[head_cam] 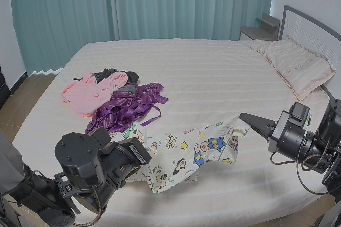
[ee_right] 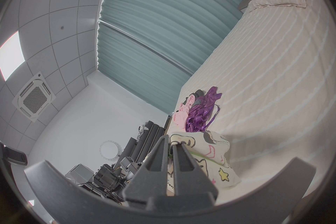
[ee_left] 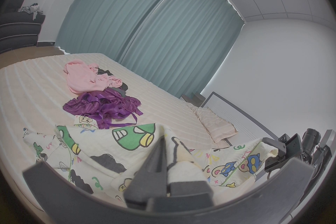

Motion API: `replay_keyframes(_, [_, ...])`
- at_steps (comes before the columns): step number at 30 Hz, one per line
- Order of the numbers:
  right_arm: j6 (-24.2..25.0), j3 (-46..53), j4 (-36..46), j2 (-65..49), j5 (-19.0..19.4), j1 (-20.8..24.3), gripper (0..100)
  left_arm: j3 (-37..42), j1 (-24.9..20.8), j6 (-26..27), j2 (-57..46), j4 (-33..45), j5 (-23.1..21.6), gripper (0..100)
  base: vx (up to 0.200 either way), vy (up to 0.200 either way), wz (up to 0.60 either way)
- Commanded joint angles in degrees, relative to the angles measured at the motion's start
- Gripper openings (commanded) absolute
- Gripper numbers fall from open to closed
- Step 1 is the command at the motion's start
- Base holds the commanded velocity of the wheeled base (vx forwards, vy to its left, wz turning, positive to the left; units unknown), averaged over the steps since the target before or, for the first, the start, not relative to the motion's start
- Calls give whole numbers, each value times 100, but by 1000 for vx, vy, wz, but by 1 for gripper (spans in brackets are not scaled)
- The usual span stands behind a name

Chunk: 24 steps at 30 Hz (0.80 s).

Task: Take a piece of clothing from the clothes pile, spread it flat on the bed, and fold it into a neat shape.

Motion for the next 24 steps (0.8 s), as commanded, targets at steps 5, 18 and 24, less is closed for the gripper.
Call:
replay_keyframes(5, [-5, 1, -1, -1, 2, -7, 0, -7, -5, -2, 9, -3, 4, 0, 0, -200, 0])
replay_keyframes(18, [4, 1, -1, -1, 2, -15, 0, -16, 4, -2, 9, -3, 4, 0, 0, -200, 0])
replay_keyframes(24, [-5, 1, -1, -9, 2, -15, 0, -16, 4, -2, 0, -3, 4, 0, 0, -200, 0])
